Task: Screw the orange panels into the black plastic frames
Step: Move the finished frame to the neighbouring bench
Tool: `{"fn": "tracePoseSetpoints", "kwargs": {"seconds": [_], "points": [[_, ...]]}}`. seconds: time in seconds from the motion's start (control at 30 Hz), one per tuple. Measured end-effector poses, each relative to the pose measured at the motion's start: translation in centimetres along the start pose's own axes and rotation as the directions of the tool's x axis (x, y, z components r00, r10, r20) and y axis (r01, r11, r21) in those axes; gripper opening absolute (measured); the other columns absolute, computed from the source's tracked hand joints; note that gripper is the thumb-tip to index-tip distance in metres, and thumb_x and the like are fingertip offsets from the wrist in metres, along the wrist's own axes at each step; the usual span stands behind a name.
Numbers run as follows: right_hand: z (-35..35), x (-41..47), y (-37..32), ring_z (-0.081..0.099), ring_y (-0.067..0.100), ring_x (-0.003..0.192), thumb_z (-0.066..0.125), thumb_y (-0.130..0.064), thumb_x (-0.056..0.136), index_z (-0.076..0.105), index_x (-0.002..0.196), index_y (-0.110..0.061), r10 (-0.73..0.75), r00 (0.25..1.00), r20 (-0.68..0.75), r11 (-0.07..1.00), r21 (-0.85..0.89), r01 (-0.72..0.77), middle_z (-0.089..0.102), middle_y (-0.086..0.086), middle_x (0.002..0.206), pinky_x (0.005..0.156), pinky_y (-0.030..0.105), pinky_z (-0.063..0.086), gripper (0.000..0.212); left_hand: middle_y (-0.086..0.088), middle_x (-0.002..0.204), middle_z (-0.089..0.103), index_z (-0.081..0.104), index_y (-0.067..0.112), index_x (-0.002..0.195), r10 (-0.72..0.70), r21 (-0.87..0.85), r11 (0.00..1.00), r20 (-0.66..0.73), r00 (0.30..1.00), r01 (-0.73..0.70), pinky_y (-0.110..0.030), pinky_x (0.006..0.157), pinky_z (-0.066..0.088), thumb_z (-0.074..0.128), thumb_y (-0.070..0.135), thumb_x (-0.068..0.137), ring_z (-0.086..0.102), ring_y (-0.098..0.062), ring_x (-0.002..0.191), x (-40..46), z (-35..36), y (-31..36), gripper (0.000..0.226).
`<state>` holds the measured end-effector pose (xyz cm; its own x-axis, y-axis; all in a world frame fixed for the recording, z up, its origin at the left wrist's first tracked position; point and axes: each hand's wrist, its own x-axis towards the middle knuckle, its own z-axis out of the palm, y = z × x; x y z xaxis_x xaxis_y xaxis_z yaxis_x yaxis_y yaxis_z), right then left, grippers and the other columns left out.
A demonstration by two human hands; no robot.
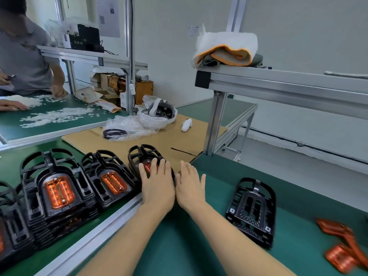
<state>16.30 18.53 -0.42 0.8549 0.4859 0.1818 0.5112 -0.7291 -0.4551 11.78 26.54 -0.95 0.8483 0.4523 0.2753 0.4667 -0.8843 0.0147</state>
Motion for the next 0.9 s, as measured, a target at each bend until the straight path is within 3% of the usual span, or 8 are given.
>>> {"fn": "tracePoseSetpoints", "kwargs": {"seconds": [0.1,0.23,0.43,0.57,0.7,0.9], "points": [[-1.6,-1.7,1.3,0.003,0.016,0.149,0.023,-0.027,0.106,0.008,0.155,-0.019,0.029,0.998,-0.051,0.994,-0.107,-0.035,0.010,0.000,0.162,0.119,0.050,-0.003,0.051,0.000,0.161,0.001,-0.001,0.017,0.152,0.039,-0.087,0.995,0.010,0.999,-0.038,-0.056,0.113,-0.007,0.027,0.027,0.102,-0.006,-0.023,0.147,-1.0,0.1,2.1,0.058],[-4.1,-4.2,3.8,-0.004,0.015,0.149,0.021,-0.029,0.106,0.001,0.155,-0.019,0.099,0.987,-0.129,0.973,-0.197,-0.124,0.001,-0.002,0.163,0.117,0.053,-0.009,0.054,0.005,0.160,0.002,0.000,0.021,0.152,0.105,-0.297,0.952,0.072,0.992,-0.080,-0.050,0.115,-0.007,0.019,0.033,0.104,-0.005,-0.018,0.147,-2.4,-0.3,5.6,0.053],[-8.1,-8.2,9.9,-0.004,0.015,0.149,0.020,-0.031,0.105,-0.002,0.154,-0.014,0.344,0.914,-0.214,0.900,-0.204,-0.386,0.000,-0.001,0.163,0.116,0.054,-0.008,0.056,0.007,0.159,0.013,0.011,0.021,0.152,0.213,-0.660,0.751,0.203,0.956,-0.027,-0.045,0.116,-0.006,0.021,0.033,0.103,0.000,-0.012,0.146,-4.5,-0.7,11.4,0.052],[-9.2,-10.3,12.7,0.004,0.016,0.149,0.023,-0.028,0.105,0.008,0.152,-0.009,0.501,0.849,-0.168,0.849,-0.096,-0.520,0.013,0.000,0.161,0.116,0.055,-0.005,0.053,0.001,0.159,0.016,0.008,0.021,0.152,0.219,-0.710,0.700,0.311,0.925,0.073,-0.046,0.116,-0.005,0.021,0.035,0.102,0.002,-0.013,0.147,-5.2,-0.7,13.6,0.054],[-9.0,-11.1,13.7,0.020,0.017,0.144,0.026,-0.024,0.103,0.027,0.143,-0.008,0.562,0.823,-0.084,0.826,0.007,-0.563,0.035,0.004,0.149,0.116,0.056,-0.002,0.043,-0.002,0.156,0.023,0.010,0.020,0.152,0.197,-0.710,0.691,0.366,0.910,0.136,-0.047,0.116,-0.006,0.022,0.031,0.101,0.005,-0.013,0.146,-5.5,-0.7,14.4,0.053],[-9.0,-11.3,13.2,0.011,0.016,0.147,0.027,-0.014,0.101,0.029,0.143,-0.007,0.475,0.880,-0.004,0.880,0.014,-0.475,0.024,0.002,0.156,0.115,0.058,-0.004,0.042,0.003,0.154,0.029,0.014,0.025,0.151,0.188,-0.729,0.669,0.356,0.915,0.147,-0.048,0.115,-0.010,0.021,0.028,0.101,0.003,-0.010,0.146,-5.9,-1.3,14.5,0.051]]}}
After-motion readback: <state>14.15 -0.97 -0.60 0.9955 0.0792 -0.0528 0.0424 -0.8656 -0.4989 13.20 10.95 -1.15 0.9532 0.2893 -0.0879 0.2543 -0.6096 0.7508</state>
